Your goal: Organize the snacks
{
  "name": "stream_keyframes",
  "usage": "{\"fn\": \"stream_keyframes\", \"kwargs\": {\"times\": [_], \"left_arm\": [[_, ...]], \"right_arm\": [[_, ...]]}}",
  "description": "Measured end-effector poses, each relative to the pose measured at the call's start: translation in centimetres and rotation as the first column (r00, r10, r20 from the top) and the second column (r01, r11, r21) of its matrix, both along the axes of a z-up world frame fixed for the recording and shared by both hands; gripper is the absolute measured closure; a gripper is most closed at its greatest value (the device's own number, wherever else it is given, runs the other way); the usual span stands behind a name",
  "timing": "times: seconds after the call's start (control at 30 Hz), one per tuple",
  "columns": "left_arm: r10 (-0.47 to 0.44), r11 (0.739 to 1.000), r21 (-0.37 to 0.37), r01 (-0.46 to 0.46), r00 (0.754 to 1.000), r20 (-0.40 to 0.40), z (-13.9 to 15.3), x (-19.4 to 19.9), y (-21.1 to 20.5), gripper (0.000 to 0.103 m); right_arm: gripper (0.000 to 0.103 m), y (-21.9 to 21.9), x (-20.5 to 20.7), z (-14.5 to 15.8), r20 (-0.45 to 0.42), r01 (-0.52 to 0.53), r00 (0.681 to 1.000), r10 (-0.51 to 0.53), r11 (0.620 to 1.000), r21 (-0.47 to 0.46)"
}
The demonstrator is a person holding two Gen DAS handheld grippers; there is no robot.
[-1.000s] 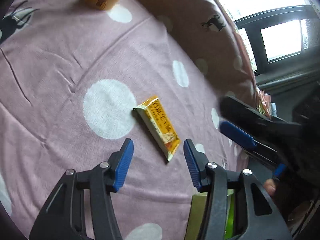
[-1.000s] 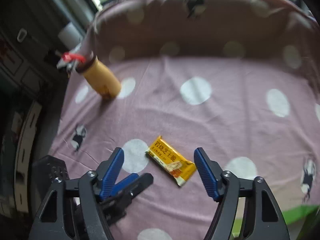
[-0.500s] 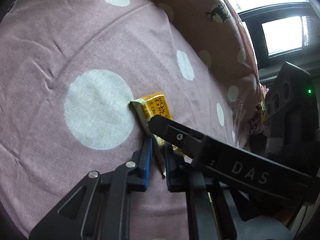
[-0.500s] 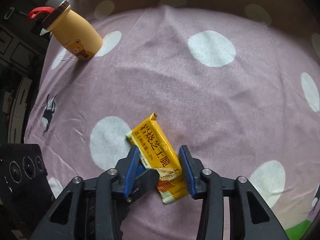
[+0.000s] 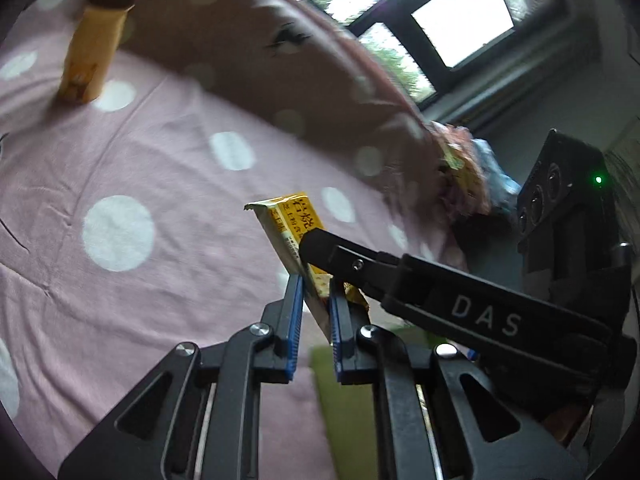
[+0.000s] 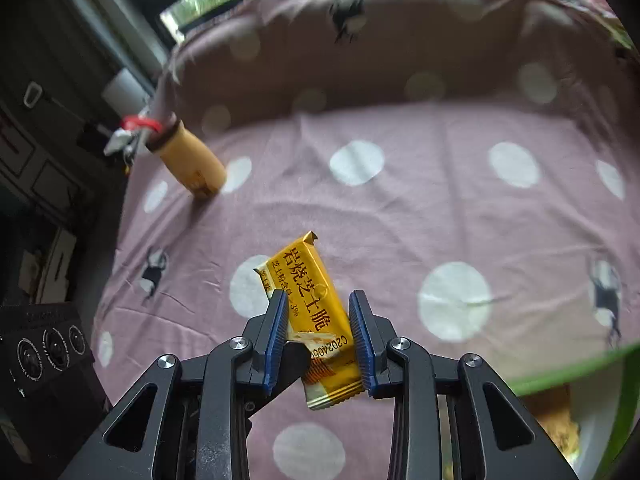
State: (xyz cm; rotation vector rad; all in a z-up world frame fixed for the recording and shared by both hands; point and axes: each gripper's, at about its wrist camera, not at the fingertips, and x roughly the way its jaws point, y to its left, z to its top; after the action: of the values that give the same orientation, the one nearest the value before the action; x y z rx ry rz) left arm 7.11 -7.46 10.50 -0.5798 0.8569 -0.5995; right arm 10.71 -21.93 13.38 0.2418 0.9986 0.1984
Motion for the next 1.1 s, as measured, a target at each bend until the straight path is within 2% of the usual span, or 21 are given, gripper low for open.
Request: {"fn": "stream_keyframes", "kwargs": {"times": [0.13,0.23,0.37,0.43,0.53,0.6,0.67,0.73,0.8,0.87,0.9,0.97,1.07,1.1], "left_arm": [[-0.125,0.992,0.028,0.123,0.99,0.069,2.3,-4.3,-3.0,0.093],[-0.218,0.975,0.063,0.212,0.97,0.11,3.4,-7.2,-5.0,0.093],[-0.35,0.932,0.14,0.335,0.931,0.102,2.8,-10.3,-8.2,0.092],[-0.381,0.915,0.18,0.362,0.92,0.087,2.0,-11.3,-9.5,0.092],[-0.413,0.899,0.191,0.395,0.908,0.066,1.1,-11.8,-10.7,0.089],[-0.417,0.894,0.207,0.398,0.907,0.058,0.6,-12.0,-11.2,0.087],[-0.416,0.885,0.258,0.387,0.907,0.065,0.3,-12.2,-11.8,0.085],[-0.406,0.884,0.279,0.374,0.911,0.066,0.5,-12.2,-11.7,0.071],[-0.39,0.889,0.291,0.354,0.918,0.076,0.9,-12.1,-11.2,0.031],[-0.363,0.894,0.322,0.313,0.925,0.111,1.5,-12.2,-10.8,0.016],[-0.356,0.895,0.328,0.301,0.927,0.121,1.6,-12.7,-10.7,0.015],[-0.345,0.896,0.343,0.283,0.929,0.136,2.1,-12.7,-10.3,0.013],[-0.317,0.901,0.363,0.237,0.932,0.178,2.7,-13.2,-9.7,0.0],[-0.317,0.901,0.364,0.234,0.93,0.188,2.8,-13.5,-9.6,0.001]], "right_arm": [[0.069,-3.0,-6.3,2.4,0.103,0.09,0.991,-0.09,0.996,0.007],[0.069,-4.8,-10.2,2.3,0.139,0.175,0.974,-0.176,0.984,0.019],[0.069,-7.4,-14.9,0.9,0.137,0.314,0.937,-0.321,0.947,0.071],[0.069,-8.5,-16.6,0.1,0.126,0.359,0.921,-0.37,0.928,0.099],[0.069,-9.8,-18.4,-0.9,0.127,0.403,0.899,-0.419,0.905,0.139],[0.069,-10.3,-18.9,-1.3,0.119,0.424,0.89,-0.441,0.895,0.142],[0.069,-11.1,-19.7,-1.6,0.131,0.44,0.877,-0.462,0.883,0.163],[0.069,-11.6,-20.1,-1.9,0.108,0.456,0.871,-0.479,0.871,0.183],[0.064,-12.0,-20.8,-1.5,0.118,0.481,0.854,-0.506,0.856,0.188],[0.056,-12.0,-21.5,-0.8,0.152,0.492,0.839,-0.523,0.848,0.197],[0.048,-11.9,-21.9,-0.5,0.163,0.498,0.833,-0.528,0.845,0.193],[0.041,-11.7,-22.5,0.2,0.188,0.517,0.82,-0.541,0.841,0.161],[0.036,-11.6,-23.7,1.1,0.229,0.559,0.79,-0.568,0.822,0.112],[0.034,-11.7,-24.1,1.4,0.239,0.573,0.779,-0.579,0.813,0.103]]}}
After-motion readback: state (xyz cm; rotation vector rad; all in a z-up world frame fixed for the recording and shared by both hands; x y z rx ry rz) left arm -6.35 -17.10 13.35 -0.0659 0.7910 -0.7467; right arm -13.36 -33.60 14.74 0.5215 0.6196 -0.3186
